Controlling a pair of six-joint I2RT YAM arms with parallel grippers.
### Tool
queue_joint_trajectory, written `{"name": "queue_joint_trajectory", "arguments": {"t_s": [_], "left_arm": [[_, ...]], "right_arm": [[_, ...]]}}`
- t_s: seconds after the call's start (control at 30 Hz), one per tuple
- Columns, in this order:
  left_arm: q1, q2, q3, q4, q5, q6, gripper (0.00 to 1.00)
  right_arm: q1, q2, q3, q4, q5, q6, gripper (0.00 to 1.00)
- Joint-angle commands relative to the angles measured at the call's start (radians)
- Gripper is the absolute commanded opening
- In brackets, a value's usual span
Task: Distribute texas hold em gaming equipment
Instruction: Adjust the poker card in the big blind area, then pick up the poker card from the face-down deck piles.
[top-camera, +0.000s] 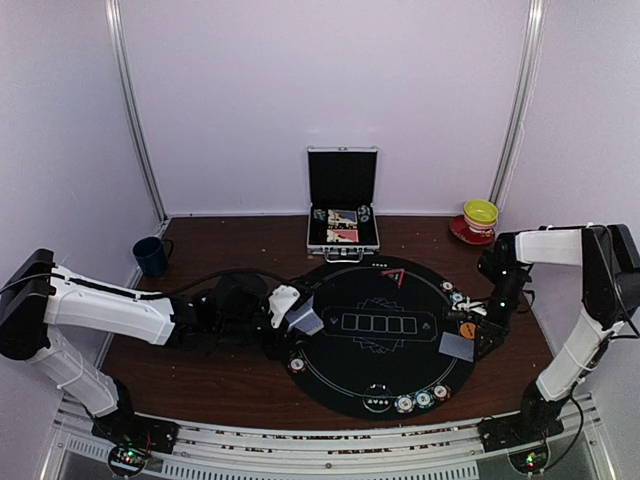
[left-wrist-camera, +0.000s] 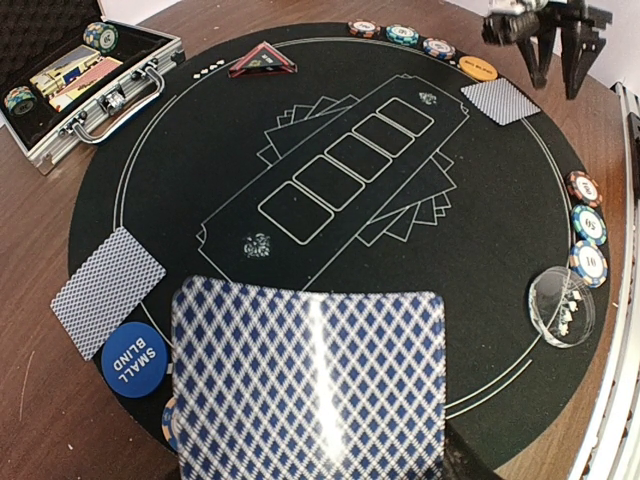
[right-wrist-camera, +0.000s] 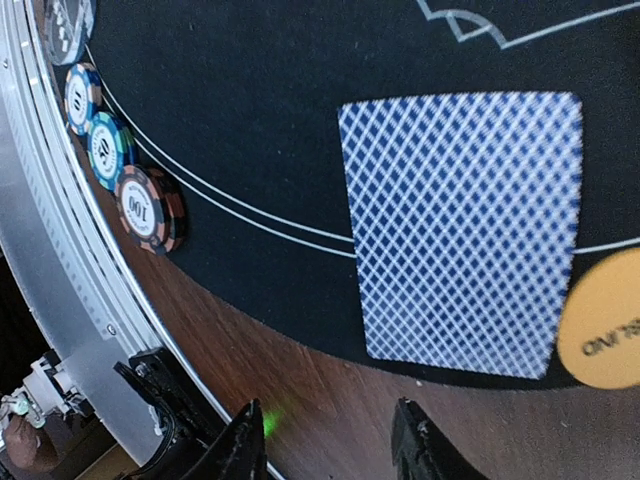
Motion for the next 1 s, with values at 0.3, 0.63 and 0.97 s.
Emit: {"name": "queue_joint_trajectory", "arguments": {"t_s": [0.3, 0.63, 0.97], "left_arm": [[-0.006, -0.008, 0.019, 0.02, -0.018, 0.006, 0.52], [-0.006, -0.009, 0.019, 0.016, -0.032, 0.008, 0.53], [-0.005, 0.0, 0.02, 0.015, -0.026, 0.01, 0.53]], "right_arm": [[0.118, -0.148, 0.331, -0.027, -0.138, 0.205, 0.53], [0.364, -0.033, 0.427, 0.46, -0.394, 0.659, 0.6], [0.515, 0.169, 0.469, 0.866, -0.53, 0.97, 0.61]]}}
